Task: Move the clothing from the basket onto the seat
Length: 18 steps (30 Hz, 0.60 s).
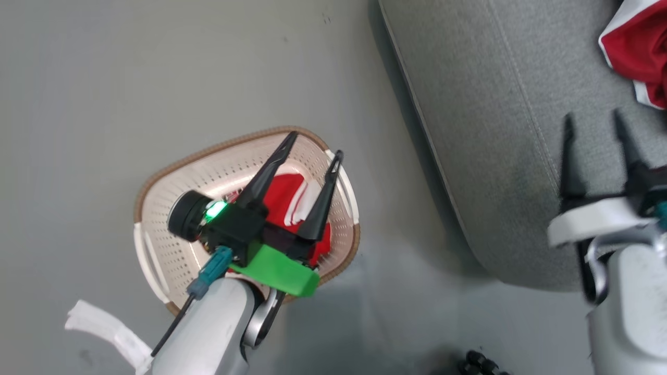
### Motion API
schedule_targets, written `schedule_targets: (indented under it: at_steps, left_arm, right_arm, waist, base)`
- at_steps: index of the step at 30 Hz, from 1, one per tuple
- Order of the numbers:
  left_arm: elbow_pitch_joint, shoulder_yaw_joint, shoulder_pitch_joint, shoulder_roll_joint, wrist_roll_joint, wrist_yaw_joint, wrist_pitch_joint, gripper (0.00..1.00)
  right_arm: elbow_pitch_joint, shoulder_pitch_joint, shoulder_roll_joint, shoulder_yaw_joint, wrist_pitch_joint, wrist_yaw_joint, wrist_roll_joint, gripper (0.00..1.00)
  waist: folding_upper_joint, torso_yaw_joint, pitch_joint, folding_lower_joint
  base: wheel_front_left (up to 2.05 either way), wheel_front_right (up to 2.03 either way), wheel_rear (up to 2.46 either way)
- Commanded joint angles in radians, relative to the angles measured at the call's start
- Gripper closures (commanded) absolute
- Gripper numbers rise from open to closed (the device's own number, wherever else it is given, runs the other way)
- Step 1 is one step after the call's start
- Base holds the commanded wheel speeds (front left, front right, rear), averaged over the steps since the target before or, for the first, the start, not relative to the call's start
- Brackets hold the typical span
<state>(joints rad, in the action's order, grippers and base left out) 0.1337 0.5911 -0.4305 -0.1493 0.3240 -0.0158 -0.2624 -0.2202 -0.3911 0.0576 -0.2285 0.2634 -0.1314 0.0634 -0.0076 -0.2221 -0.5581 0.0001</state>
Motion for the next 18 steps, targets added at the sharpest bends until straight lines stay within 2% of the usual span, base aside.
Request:
schedule_targets:
  at_steps: [1, 9, 13, 18]
  left_arm:
    - [0.002, -0.041, 0.049, 0.018, -0.012, 0.006, -0.003, 0.0]
    - [-0.032, -0.238, 0.241, 0.072, -0.116, 0.021, -0.002, 0.0]
    - [-0.072, -0.318, 0.328, 0.089, -0.129, 0.018, -0.002, 0.0]
    - [-0.116, -0.381, 0.417, 0.099, -0.147, 0.007, -0.002, 0.0]
  right_arm:
    - [-0.004, 0.055, 0.0, 0.043, 0.002, 0.001, -0.02, 0.0]
    - [0.032, 0.22, -0.004, 0.244, 0.002, 0.001, -0.113, 0.0]
    - [0.078, 0.274, -0.005, 0.301, 0.002, 0.001, -0.135, 0.0]
    - [0.135, 0.342, -0.005, 0.314, 0.002, 0.001, -0.17, 0.0]
  waist:
    - [0.0076, 0.099, 0.185, -0.0001]
    - [0.0076, 0.206, 0.375, -0.0001]
    - [0.0076, 0.235, 0.444, -0.0001]
    - [0.0076, 0.252, 0.514, -0.0001]
  base:
    - [0.0, 0.0, 0.0]
    - [0.0, 0.0, 0.0]
    - [0.0, 0.0, 0.0]
    - [0.0, 0.0, 0.0]
